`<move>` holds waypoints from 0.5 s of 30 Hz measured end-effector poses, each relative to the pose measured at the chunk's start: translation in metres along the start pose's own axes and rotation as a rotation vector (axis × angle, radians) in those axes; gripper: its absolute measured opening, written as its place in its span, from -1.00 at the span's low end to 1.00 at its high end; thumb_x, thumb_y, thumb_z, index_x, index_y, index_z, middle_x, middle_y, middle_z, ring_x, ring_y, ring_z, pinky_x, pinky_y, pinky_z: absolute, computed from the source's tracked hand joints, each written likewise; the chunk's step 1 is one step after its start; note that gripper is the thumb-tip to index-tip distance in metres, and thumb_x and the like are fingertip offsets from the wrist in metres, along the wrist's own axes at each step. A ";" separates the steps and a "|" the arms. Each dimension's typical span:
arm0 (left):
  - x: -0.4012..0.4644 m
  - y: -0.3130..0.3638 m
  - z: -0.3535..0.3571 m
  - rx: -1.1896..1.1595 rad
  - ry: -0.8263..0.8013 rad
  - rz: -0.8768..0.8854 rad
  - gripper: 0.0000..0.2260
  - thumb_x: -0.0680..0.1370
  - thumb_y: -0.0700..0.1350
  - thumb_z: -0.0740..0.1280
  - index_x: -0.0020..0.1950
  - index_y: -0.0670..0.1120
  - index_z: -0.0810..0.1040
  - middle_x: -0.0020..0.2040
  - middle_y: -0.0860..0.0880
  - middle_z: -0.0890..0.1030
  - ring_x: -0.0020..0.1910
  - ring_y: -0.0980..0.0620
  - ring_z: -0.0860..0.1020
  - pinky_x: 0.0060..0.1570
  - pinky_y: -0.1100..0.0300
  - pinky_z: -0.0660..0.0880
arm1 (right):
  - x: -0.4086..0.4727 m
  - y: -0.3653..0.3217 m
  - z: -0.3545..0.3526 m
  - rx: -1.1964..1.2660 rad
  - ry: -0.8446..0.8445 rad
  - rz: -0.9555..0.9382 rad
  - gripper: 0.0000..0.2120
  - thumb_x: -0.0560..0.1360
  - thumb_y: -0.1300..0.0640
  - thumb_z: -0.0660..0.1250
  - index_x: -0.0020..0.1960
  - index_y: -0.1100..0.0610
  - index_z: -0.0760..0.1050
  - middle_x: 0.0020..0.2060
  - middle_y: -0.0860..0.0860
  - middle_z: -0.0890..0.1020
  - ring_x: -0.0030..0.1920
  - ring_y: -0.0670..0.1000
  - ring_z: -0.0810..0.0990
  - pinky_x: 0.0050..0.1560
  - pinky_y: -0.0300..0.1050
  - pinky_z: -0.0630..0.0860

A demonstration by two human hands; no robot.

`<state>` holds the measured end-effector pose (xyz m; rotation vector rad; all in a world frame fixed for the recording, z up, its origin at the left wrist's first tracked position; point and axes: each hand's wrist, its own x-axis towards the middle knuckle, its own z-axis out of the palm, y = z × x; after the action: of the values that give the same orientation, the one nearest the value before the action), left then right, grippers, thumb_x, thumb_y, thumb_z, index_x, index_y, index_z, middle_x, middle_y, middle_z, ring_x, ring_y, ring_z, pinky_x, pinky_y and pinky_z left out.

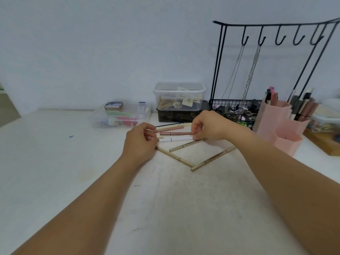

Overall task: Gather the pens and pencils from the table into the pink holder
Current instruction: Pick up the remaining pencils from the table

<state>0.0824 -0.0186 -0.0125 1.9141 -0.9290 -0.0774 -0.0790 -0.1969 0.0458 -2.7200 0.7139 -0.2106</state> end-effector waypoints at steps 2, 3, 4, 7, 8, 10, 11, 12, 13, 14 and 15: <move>0.000 0.000 0.000 -0.042 -0.017 0.015 -0.78 0.49 -0.33 0.40 0.05 -0.06 0.66 -0.12 -0.03 0.71 -0.12 0.03 0.66 -0.11 0.40 0.55 | -0.002 -0.001 -0.007 -0.066 -0.048 0.005 -0.89 0.41 0.11 0.58 -0.09 0.04 0.69 -0.21 -0.09 0.63 -0.16 -0.06 0.60 -0.22 -0.25 0.46; -0.001 0.001 0.000 -0.052 -0.029 0.027 -0.77 0.49 -0.34 0.40 0.03 -0.06 0.66 -0.11 -0.03 0.70 -0.12 0.04 0.66 -0.13 0.43 0.54 | -0.003 -0.002 -0.008 -0.083 -0.063 0.003 -0.90 0.41 0.10 0.58 -0.12 0.01 0.68 -0.23 -0.11 0.63 -0.17 -0.07 0.60 -0.22 -0.25 0.45; -0.001 0.002 0.000 -0.057 -0.042 0.042 -0.76 0.49 -0.36 0.39 0.03 -0.06 0.66 -0.10 -0.04 0.70 -0.11 0.04 0.66 -0.13 0.42 0.54 | -0.004 -0.004 -0.009 -0.083 -0.072 -0.003 -0.90 0.40 0.10 0.59 -0.17 -0.01 0.68 -0.24 -0.13 0.64 -0.18 -0.10 0.61 -0.23 -0.27 0.44; -0.002 0.004 0.001 -0.051 -0.077 0.079 -0.74 0.50 -0.39 0.35 0.02 -0.05 0.66 -0.10 -0.04 0.70 -0.10 0.03 0.66 -0.07 0.37 0.57 | -0.004 -0.011 -0.006 -0.049 -0.090 -0.020 -0.89 0.41 0.11 0.58 -0.21 -0.04 0.67 -0.27 -0.15 0.66 -0.20 -0.15 0.61 -0.24 -0.32 0.42; -0.002 0.004 0.002 -0.048 -0.083 0.084 -0.73 0.50 -0.39 0.34 0.02 -0.04 0.66 -0.09 -0.04 0.70 -0.09 0.03 0.66 -0.05 0.34 0.57 | -0.005 -0.013 -0.004 -0.048 -0.095 -0.025 -0.90 0.42 0.12 0.57 -0.19 -0.03 0.67 -0.27 -0.15 0.66 -0.21 -0.17 0.60 -0.25 -0.34 0.42; -0.002 0.004 0.002 -0.065 -0.087 0.078 -0.74 0.52 -0.37 0.33 0.01 -0.03 0.65 -0.09 -0.04 0.69 -0.07 0.01 0.66 -0.04 0.32 0.58 | -0.007 -0.015 -0.001 -0.056 -0.105 -0.036 -0.94 0.46 0.13 0.53 -0.14 0.00 0.68 -0.26 -0.16 0.64 -0.23 -0.19 0.57 -0.27 -0.37 0.38; -0.002 0.005 0.001 -0.086 -0.078 0.064 -0.77 0.54 -0.34 0.34 0.02 -0.03 0.65 -0.08 -0.04 0.69 -0.06 0.01 0.67 -0.06 0.34 0.57 | -0.008 -0.015 -0.002 -0.059 -0.109 -0.041 -0.96 0.48 0.13 0.51 -0.12 0.01 0.68 -0.25 -0.16 0.63 -0.22 -0.19 0.57 -0.27 -0.39 0.37; -0.001 0.006 0.001 -0.111 -0.055 0.038 -0.83 0.56 -0.28 0.37 0.03 -0.02 0.65 -0.07 -0.02 0.69 -0.06 0.02 0.67 -0.06 0.35 0.57 | -0.008 -0.016 -0.003 -0.058 -0.110 -0.047 -0.98 0.50 0.13 0.49 -0.10 0.03 0.69 -0.22 -0.16 0.63 -0.21 -0.20 0.56 -0.28 -0.40 0.36; 0.000 0.007 0.001 -0.152 -0.016 0.000 -0.89 0.58 -0.19 0.39 0.04 -0.01 0.65 -0.06 -0.01 0.69 -0.05 0.03 0.67 -0.01 0.31 0.58 | -0.009 -0.016 -0.005 -0.049 -0.103 -0.058 -0.97 0.52 0.13 0.47 -0.07 0.05 0.69 -0.20 -0.16 0.64 -0.21 -0.20 0.56 -0.27 -0.40 0.37; 0.001 0.008 0.000 -0.217 0.028 -0.042 -0.94 0.59 -0.10 0.40 0.04 0.00 0.65 -0.05 -0.01 0.70 -0.04 0.03 0.67 0.07 0.20 0.59 | -0.010 -0.017 -0.008 -0.032 -0.090 -0.070 -0.94 0.53 0.12 0.45 -0.04 0.08 0.70 -0.19 -0.14 0.64 -0.21 -0.19 0.56 -0.25 -0.38 0.41; 0.002 0.009 0.000 -0.301 0.066 -0.086 -0.92 0.58 -0.03 0.41 0.03 0.01 0.65 -0.04 -0.01 0.71 -0.01 0.03 0.68 0.15 0.08 0.59 | -0.010 -0.019 -0.011 -0.008 -0.072 -0.079 -0.91 0.55 0.11 0.44 -0.01 0.10 0.69 -0.19 -0.12 0.65 -0.21 -0.15 0.56 -0.22 -0.34 0.46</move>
<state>0.0786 -0.0216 -0.0050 1.6666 -0.7451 -0.1934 -0.0812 -0.1795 0.0618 -2.7502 0.5888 -0.1273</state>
